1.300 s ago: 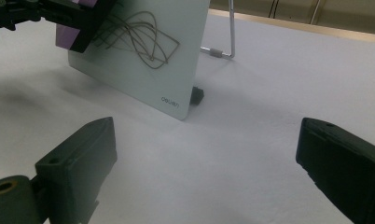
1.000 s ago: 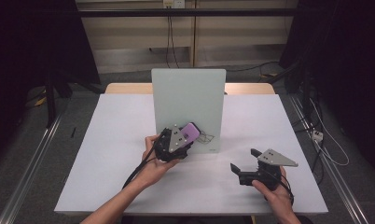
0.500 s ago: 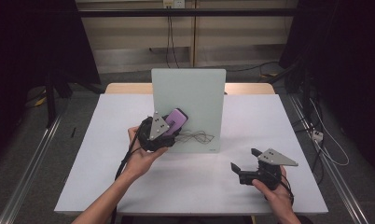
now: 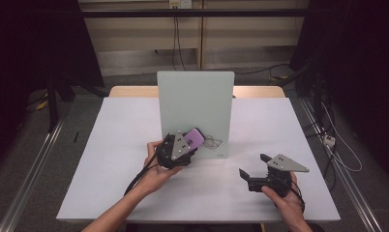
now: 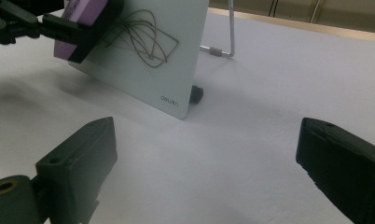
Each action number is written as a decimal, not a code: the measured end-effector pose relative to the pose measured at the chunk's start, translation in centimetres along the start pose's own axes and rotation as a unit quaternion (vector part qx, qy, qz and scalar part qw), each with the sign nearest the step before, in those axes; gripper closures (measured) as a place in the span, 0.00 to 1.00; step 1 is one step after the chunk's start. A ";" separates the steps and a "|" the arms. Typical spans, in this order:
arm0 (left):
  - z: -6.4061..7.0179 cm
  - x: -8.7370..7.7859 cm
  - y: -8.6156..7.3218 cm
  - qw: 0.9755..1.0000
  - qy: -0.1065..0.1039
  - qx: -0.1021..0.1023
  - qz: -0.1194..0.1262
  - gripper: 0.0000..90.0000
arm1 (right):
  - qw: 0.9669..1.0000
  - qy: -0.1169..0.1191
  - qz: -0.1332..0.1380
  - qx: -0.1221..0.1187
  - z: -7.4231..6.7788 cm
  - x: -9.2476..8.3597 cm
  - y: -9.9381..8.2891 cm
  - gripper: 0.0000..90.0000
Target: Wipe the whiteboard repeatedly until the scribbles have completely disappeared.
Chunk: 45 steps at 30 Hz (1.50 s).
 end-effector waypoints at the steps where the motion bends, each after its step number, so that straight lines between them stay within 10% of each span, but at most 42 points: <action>1: 0.2 0.1 -0.1 1.000 -0.002 0.002 -0.003 0.46 | 1.000 0.000 0.000 -0.001 0.0 0.0 0.0 0.06; 11: 1.2 0.7 -0.4 1.000 -0.026 -0.002 -0.011 0.46 | 1.000 0.000 0.001 -0.001 0.1 -0.1 0.0 0.06; 23: -4.2 -2.5 0.9 0.995 0.016 -0.082 0.057 0.46 | 1.000 -0.001 -0.001 -0.001 0.0 0.0 0.0 0.06; 39: 1.1 0.8 -0.6 0.999 -0.039 -0.010 -0.002 0.46 | 1.000 0.001 0.000 -0.003 0.0 -0.1 0.0 0.06; 45: 0.2 0.1 -0.7 0.999 -0.037 -0.018 0.001 0.46 | 1.000 0.001 0.002 0.000 0.1 -0.1 0.0 0.06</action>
Point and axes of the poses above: each handheld gripper's, and its own axes: x roughly forward along the jaws, y roughly out of its top, z roughly to its right, the point moved 5 cm from there along x, roughly forward along the jaws, and after that the axes turned 5 degrees about -z, right-handed, at the moved point
